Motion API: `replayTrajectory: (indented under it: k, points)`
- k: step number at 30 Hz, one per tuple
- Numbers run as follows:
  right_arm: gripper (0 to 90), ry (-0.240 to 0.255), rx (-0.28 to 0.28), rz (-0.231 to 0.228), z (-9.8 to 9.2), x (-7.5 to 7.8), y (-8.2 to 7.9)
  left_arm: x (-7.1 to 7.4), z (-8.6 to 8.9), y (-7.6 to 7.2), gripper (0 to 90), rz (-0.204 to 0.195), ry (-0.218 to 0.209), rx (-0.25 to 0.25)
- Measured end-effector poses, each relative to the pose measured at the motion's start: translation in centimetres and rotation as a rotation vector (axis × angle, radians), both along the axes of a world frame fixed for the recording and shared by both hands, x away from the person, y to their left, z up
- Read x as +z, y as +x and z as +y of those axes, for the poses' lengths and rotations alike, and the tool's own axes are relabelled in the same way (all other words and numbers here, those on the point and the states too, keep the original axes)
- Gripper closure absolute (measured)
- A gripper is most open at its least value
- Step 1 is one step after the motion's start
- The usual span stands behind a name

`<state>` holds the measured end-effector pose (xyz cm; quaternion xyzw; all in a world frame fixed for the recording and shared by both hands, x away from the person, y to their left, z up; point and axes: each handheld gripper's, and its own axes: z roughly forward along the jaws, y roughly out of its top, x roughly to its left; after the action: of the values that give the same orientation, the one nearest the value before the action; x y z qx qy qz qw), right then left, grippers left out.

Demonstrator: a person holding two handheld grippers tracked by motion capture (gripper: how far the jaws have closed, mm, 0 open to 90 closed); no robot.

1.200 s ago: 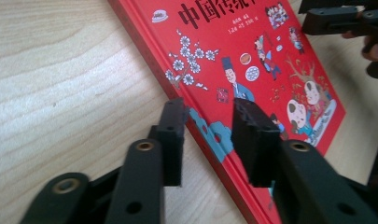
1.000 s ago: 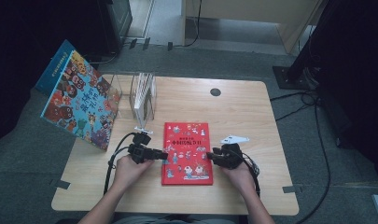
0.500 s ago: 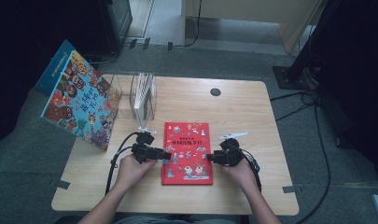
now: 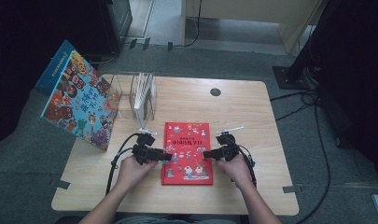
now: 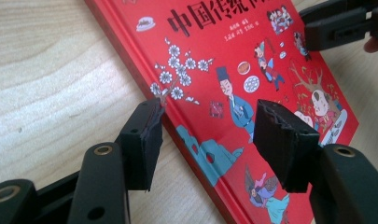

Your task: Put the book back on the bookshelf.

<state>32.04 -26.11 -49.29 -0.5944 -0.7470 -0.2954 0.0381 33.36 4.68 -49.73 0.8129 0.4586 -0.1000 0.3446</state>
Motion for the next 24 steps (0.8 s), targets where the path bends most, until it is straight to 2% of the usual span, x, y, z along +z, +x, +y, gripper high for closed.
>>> replayTrajectory:
  k: [4,5,8,10,13,18,24]
  points:
    - [60.1,0.005,-0.04,0.071,0.2,0.2,0.6,0.0,0.1,0.1,45.6,0.024,-0.005,0.008]
    - [60.6,0.001,-0.039,0.076,0.2,0.2,0.7,0.0,0.1,0.0,45.7,0.025,-0.004,0.006]
    - [60.8,-0.02,-0.029,0.074,0.2,0.4,0.7,-0.1,-0.1,-0.1,46.7,0.023,-0.004,-0.007]
    - [61.1,-0.017,-0.031,0.078,0.0,0.7,0.8,0.0,-0.3,-0.3,46.4,0.019,0.003,-0.017]
    - [62.2,0.001,-0.029,0.065,-0.4,1.6,0.8,0.0,-0.5,-0.4,44.3,0.012,0.006,-0.025]
    - [62.0,-0.013,-0.002,0.049,-0.3,3.0,0.8,-0.1,-0.4,-0.3,44.1,0.025,-0.008,-0.017]
    - [62.5,0.021,0.012,0.044,-0.3,4.5,0.8,-0.1,-0.5,-0.4,40.9,0.022,-0.013,-0.024]
